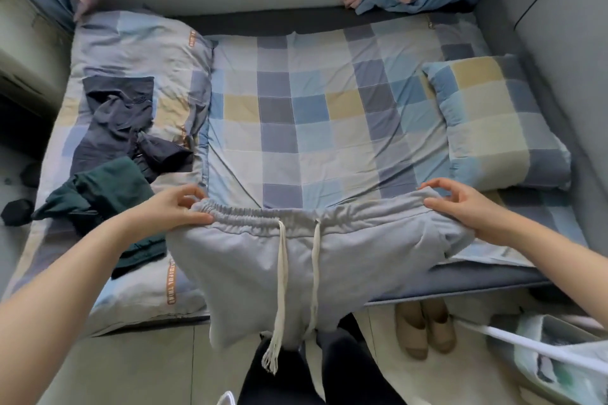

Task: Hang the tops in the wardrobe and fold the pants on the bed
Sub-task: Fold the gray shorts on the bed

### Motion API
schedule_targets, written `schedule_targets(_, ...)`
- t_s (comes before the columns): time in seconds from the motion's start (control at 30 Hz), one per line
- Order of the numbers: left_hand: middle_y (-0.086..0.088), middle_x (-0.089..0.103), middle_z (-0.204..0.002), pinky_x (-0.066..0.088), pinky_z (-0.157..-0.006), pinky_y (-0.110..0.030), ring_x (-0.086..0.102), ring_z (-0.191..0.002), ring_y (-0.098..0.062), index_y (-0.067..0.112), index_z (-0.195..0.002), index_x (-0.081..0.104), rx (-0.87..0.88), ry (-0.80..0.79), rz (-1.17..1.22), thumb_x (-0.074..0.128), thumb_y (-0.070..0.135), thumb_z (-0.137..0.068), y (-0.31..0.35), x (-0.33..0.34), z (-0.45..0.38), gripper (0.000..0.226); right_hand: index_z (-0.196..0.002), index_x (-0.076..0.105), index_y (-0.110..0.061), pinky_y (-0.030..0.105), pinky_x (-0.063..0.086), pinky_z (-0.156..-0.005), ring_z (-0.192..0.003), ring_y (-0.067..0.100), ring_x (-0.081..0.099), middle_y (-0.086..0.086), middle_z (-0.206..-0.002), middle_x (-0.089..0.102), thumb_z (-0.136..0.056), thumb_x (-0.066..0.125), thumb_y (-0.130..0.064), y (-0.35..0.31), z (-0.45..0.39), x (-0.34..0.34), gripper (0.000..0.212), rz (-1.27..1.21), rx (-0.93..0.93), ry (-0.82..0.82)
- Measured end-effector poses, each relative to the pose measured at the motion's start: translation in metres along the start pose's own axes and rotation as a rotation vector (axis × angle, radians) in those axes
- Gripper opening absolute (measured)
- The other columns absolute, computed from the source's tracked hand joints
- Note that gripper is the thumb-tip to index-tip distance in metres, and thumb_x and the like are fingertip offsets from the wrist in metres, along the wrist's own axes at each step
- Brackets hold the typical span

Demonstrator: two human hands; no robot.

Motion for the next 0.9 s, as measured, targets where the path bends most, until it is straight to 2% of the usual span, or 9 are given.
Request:
schedule_targets(0.07,-0.005,0.064,-0.108,0.05,-0.086,-0.033,0.061,-0.095,-0.02,0.026,-0.112,0.062,0.034,0.208,-0.059,0.082,0.031,-0.076,0.002,0.016,-0.03,0.042,-0.109,0.06,-0.031,0.023,0.05,-0.065,-0.068,0.014,0.066,0.007,-0.074,0.071,-0.092,0.063,-0.02,0.006,-0.034,-0.005,0.021,0.051,-0.025,0.017)
schedule_targets(0.13,-0.006,0.061,-0.101,0.048,-0.074,-0.023,0.06,-0.08,-0.02,0.022,-0.116,0.06,0.057,0.358,-0.036,0.078,0.02,-0.081,0.001,0.039,-0.065,0.039,-0.107,0.058,-0.027,0.01,0.042,-0.053,-0.055,-0.002,0.057,-0.01,-0.059,0.064,-0.093,0.061,-0.014,0.02,-0.078,-0.007,0.019,0.097,-0.065,0.101)
schedule_targets(0.23,-0.008,0.059,-0.099,0.041,-0.071,-0.029,0.056,-0.078,-0.024,0.018,-0.116,0.057,0.046,0.518,-0.036,0.07,0.008,-0.085,-0.014,0.078,-0.131,0.036,-0.112,0.057,-0.009,0.012,0.046,-0.066,-0.068,0.003,0.06,0.001,-0.08,0.068,-0.091,0.061,-0.006,0.059,-0.152,-0.001,0.021,0.12,-0.062,0.238)
schedule_targets(0.33,-0.01,0.058,-0.1,0.04,-0.075,-0.035,0.058,-0.089,-0.032,0.009,-0.111,0.053,0.021,0.568,-0.049,0.06,-0.003,-0.085,-0.048,0.122,-0.211,0.03,-0.103,0.061,0.004,0.01,0.045,-0.068,-0.068,-0.008,0.061,0.012,-0.093,0.066,-0.089,0.057,0.005,0.117,-0.237,0.015,0.014,0.182,-0.037,0.289)
schedule_targets(0.4,-0.016,0.058,-0.099,0.036,-0.072,-0.035,0.058,-0.092,-0.037,0.005,-0.109,0.051,-0.014,0.556,-0.072,0.056,-0.007,-0.084,-0.074,0.148,-0.263,0.028,-0.098,0.063,-0.004,0.009,0.047,-0.067,-0.08,0.006,0.065,0.013,-0.094,0.067,-0.089,0.055,0.005,0.156,-0.287,0.028,0.015,0.219,-0.023,0.309)
schedule_targets(0.5,-0.015,0.058,-0.097,0.031,-0.07,-0.03,0.055,-0.088,-0.034,0.005,-0.112,0.048,-0.073,0.556,-0.058,0.054,-0.006,-0.084,-0.108,0.173,-0.321,0.03,-0.101,0.061,-0.01,0.036,0.05,-0.085,-0.099,0.03,0.063,0.016,-0.101,0.068,-0.092,0.052,-0.001,0.199,-0.341,0.044,0.016,0.246,0.022,0.329)
schedule_targets(0.6,-0.007,0.055,-0.093,0.031,-0.071,-0.026,0.051,-0.082,-0.024,0.01,-0.119,0.047,-0.092,0.554,-0.02,0.054,-0.003,-0.085,-0.134,0.178,-0.365,0.037,-0.108,0.06,-0.005,0.038,0.048,-0.085,-0.102,0.034,0.061,0.019,-0.107,0.066,-0.094,0.049,-0.003,0.221,-0.386,0.049,0.018,0.252,0.029,0.393)
schedule_targets(0.73,-0.011,0.053,-0.091,0.042,-0.081,-0.03,0.052,-0.084,-0.022,0.019,-0.135,0.046,-0.115,0.556,0.114,0.062,-0.001,-0.085,-0.141,0.155,-0.403,0.056,-0.109,0.06,0.002,0.024,0.04,-0.064,-0.088,0.03,0.06,0.026,-0.104,0.065,-0.094,0.05,-0.003,0.218,-0.423,0.04,0.02,0.305,-0.018,0.478)
schedule_targets(0.9,0.0,0.054,-0.085,0.043,-0.065,-0.018,0.052,-0.079,-0.017,0.01,-0.133,0.05,-0.063,0.64,0.18,0.065,0.005,-0.086,-0.12,0.107,-0.444,0.049,-0.112,0.062,0.001,0.034,0.044,-0.081,-0.094,0.029,0.06,0.023,-0.104,0.066,-0.094,0.051,-0.011,0.173,-0.479,0.018,0.025,0.388,-0.064,0.559)
Point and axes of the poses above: each hand's wrist, its own z-axis away from the middle knuckle, its own x-axis out of the palm, y = z × x, the point moved 2 cm from there along -z, towards the middle knuckle
